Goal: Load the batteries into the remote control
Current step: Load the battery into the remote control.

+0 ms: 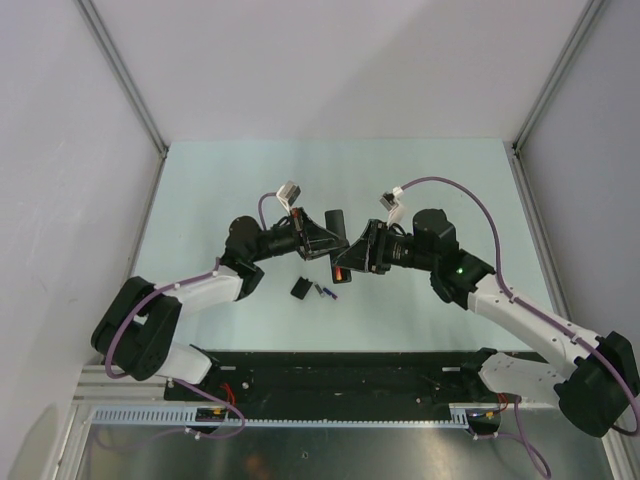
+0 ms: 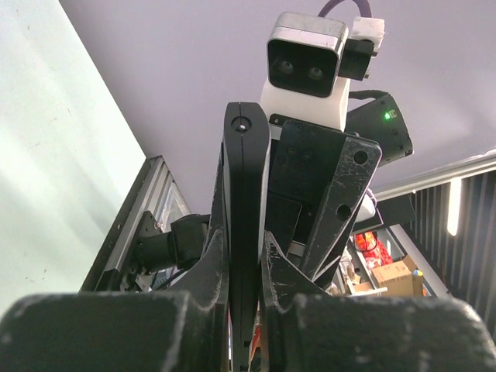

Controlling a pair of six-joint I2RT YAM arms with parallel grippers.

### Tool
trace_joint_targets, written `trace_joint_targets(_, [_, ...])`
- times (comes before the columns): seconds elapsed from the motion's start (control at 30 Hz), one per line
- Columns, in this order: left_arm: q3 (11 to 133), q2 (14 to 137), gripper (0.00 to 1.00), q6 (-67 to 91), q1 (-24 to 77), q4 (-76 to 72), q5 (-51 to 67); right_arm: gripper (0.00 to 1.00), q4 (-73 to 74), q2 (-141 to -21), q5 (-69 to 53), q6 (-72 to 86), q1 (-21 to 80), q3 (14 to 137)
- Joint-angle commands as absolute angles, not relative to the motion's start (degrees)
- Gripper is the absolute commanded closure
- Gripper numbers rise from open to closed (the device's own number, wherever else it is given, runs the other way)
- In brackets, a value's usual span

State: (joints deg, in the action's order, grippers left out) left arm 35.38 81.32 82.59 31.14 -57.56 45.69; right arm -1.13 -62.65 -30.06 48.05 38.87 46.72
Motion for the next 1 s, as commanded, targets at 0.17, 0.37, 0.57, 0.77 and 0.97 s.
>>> trace_joint_targets(0.17, [37.62, 78.75, 1.0, 83.58, 31.82, -60.12, 46.49, 0.54, -4.48, -63.02, -31.73, 48.87, 38.76, 46.41])
trace_joint_targets(0.37, [38.23, 78.22, 1.0, 83.5, 32.25, -60.2, 46.32, 0.62, -5.1, -63.46, -31.99, 49.22, 38.85, 46.05])
trace_joint_targets(0.57, [38.85, 77.43, 1.0, 83.5, 32.43, -60.2, 46.49, 0.68, -5.36, -63.9, -31.99, 49.57, 39.11, 45.97])
trace_joint_targets(0.77, [38.67, 76.64, 1.0, 83.58, 32.43, -60.21, 46.32, 0.78, -5.45, -64.25, -31.82, 49.66, 39.37, 45.88])
trace_joint_targets(0.97, [38.85, 76.38, 1.0, 83.5, 32.43, -60.21, 46.23, 0.64, -6.33, -64.07, -32.17, 50.1, 39.55, 45.97])
